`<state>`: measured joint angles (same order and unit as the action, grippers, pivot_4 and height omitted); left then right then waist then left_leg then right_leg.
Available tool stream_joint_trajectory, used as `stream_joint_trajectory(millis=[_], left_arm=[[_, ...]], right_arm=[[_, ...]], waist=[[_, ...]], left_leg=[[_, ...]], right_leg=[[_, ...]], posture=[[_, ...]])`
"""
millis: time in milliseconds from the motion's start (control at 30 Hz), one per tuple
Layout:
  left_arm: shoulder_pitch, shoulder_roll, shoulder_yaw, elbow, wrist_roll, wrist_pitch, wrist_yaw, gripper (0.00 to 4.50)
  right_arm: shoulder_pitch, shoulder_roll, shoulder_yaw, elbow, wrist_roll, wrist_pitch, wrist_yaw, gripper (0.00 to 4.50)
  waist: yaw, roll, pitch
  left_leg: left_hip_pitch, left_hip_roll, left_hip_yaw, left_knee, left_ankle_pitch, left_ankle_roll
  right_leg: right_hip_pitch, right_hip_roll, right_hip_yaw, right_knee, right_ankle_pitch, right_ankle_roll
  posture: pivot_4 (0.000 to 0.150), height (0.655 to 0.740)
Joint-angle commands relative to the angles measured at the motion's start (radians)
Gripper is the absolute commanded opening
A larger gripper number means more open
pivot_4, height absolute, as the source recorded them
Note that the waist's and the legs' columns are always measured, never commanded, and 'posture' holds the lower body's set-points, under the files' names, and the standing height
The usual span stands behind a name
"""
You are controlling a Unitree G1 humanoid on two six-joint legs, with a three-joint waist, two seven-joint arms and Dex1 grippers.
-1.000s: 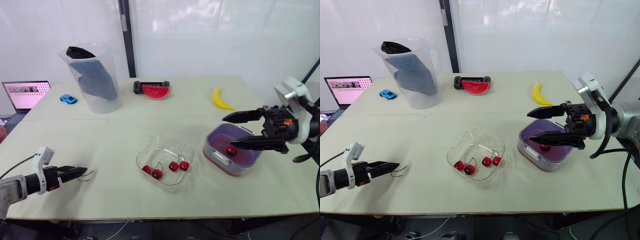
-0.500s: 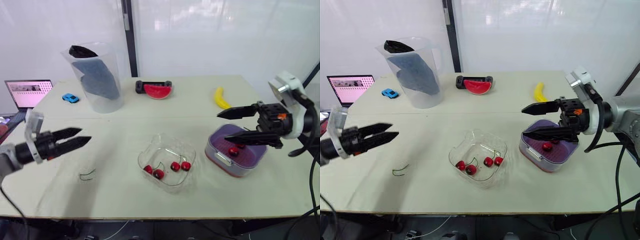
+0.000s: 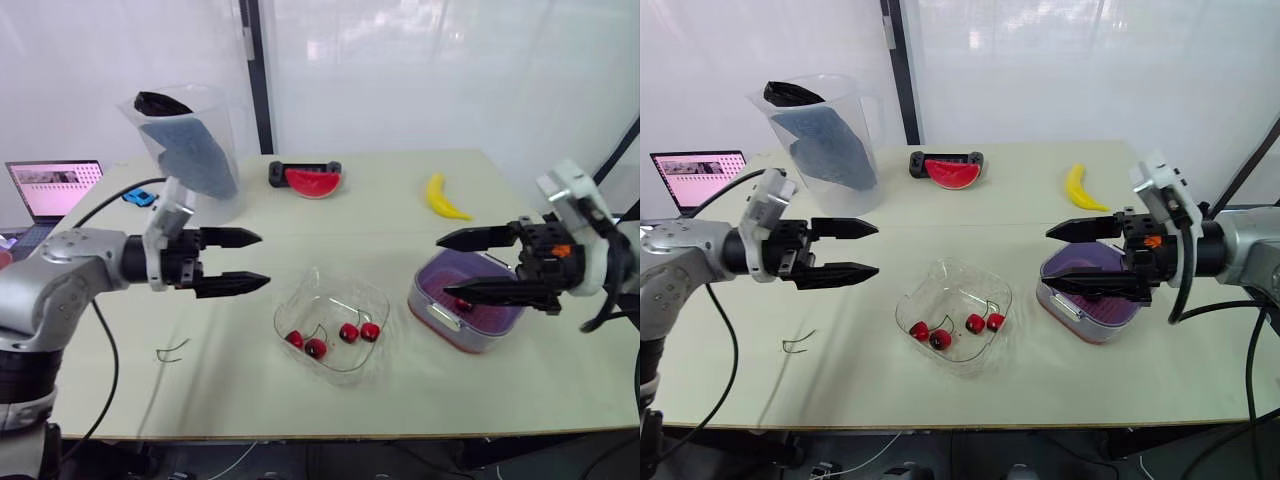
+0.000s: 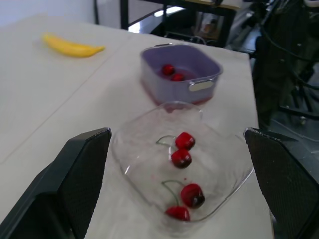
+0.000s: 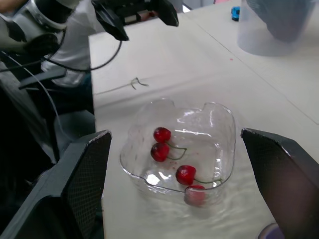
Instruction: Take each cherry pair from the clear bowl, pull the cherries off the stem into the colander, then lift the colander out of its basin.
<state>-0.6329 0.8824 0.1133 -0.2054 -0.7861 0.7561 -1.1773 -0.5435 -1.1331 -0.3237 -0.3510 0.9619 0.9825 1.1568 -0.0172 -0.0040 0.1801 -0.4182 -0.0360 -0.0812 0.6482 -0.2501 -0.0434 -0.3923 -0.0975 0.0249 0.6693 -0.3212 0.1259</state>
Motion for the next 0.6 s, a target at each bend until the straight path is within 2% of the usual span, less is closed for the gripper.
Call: stream_joint_trajectory(millis=[33, 167, 267, 433, 533, 600], left_arm=[[-0.032, -0.01, -0.004, -0.003, 0.014, -0.041, -0.019, 4.48], [-0.024, -0.019, -0.018, 0.073, 0.097, -0.169, -0.066, 4.48], [-0.02, -0.023, -0.015, 0.115, 0.12, -0.208, -0.088, 4.48], [-0.001, -0.032, -0.007, 0.101, 0.117, -0.187, -0.076, 4.48], [0.026, -0.029, 0.004, 0.084, 0.125, -0.191, -0.065, 4.48], [0.041, -0.025, 0.011, 0.073, 0.127, -0.19, -0.058, 4.48]], right_arm=[[0.0, -0.045, 0.011, -0.081, -0.073, -0.046, -0.059, 4.5], [-0.097, -0.063, 0.162, -0.139, -0.193, -0.123, -0.085, 4.5], [-0.267, -0.011, 0.307, -0.137, -0.154, 0.014, -0.105, 4.5], [-0.531, 0.176, 0.575, -0.095, -0.21, 0.23, -0.19, 4.5], [-0.612, 0.263, 0.719, -0.037, -0.285, 0.318, -0.242, 4.5], [-0.633, 0.309, 0.762, -0.009, -0.305, 0.353, -0.263, 4.5]], waist=[[-0.001, 0.0, 0.0], [-0.004, 0.0, 0.0], [-0.008, 0.0, 0.0], [-0.008, 0.0, 0.0], [-0.004, 0.0, 0.0], [-0.002, 0.0, 0.0]], left_leg=[[0.0, 0.0, 0.0, 0.0, 0.0, 0.0], [0.0, 0.0, 0.0, 0.0, 0.0, 0.0], [0.0, 0.0, 0.0, 0.0, 0.0, 0.0], [-0.001, 0.0, -0.001, 0.0, 0.0, 0.0], [-0.003, 0.0, -0.002, 0.001, 0.0, 0.0], [-0.004, 0.0, -0.002, 0.001, 0.0, -0.001]], right_leg=[[0.0, 0.0, 0.0, 0.0, 0.0, 0.0], [0.0, 0.0, 0.0, 0.0, 0.0, 0.0], [-0.001, 0.0, 0.0, 0.0, 0.0, 0.0], [-0.001, 0.0, 0.0, -0.001, 0.0, 0.0], [-0.003, 0.0, 0.0, 0.0, 0.0, 0.0], [-0.004, 0.0, 0.0, 0.001, 0.0, 0.0]], posture=[[0.15, 0.74], [0.15, 0.74], [0.15, 0.74], [0.15, 0.74], [0.15, 0.74], [0.15, 0.74]])
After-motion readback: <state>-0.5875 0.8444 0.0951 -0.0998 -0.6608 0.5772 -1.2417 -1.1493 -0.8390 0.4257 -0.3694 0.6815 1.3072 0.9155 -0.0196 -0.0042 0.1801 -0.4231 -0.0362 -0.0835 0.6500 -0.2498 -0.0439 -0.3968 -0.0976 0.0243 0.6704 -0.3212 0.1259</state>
